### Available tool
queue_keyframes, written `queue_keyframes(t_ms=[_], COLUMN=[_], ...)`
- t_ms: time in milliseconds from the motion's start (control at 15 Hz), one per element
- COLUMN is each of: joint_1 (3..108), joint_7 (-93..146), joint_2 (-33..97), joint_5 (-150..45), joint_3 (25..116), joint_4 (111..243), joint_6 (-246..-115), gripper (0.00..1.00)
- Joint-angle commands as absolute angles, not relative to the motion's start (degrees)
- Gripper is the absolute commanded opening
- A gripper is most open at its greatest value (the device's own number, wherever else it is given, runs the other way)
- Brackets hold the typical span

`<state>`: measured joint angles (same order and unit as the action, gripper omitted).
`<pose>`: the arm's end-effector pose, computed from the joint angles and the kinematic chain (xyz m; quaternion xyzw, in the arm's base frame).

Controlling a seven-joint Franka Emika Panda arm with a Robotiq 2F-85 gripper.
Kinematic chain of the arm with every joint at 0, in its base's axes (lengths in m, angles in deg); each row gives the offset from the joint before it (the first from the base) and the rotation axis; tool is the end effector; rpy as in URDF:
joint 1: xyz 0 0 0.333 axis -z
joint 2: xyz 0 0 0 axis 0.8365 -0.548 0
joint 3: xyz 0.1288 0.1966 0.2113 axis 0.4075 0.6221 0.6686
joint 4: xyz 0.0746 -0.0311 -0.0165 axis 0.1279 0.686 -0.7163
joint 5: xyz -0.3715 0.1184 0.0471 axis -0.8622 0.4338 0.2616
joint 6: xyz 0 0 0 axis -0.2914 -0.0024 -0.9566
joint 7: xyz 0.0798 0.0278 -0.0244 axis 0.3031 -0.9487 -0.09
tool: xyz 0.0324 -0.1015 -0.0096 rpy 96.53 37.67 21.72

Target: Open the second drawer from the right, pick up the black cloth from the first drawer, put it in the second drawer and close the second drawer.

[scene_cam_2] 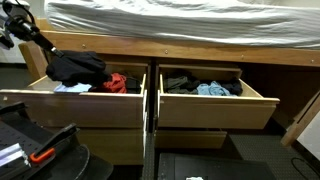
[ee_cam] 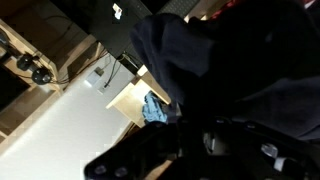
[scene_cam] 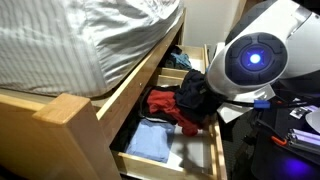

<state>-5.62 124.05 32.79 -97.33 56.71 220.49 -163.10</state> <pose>0.3539 0.2845 0.1998 0.8879 -0.1769 0.2372 0.3522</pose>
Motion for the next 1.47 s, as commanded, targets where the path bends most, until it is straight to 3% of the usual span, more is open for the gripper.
queue_keyframes(t_ms=[0,667,1400], joint_1=[4.32,33.94,48.54], joint_7=[132.36,127.65,128.72], joint_2=[40.54,53.83,57.58], joint_5=[-100.64,-105.01,-118.68], joint_3=[64.52,77.86,77.39], joint_4=[224.56,226.85,229.62], joint_6=[-156.5,-159.2,-164.53], gripper=[0.03,0.03,0.03])
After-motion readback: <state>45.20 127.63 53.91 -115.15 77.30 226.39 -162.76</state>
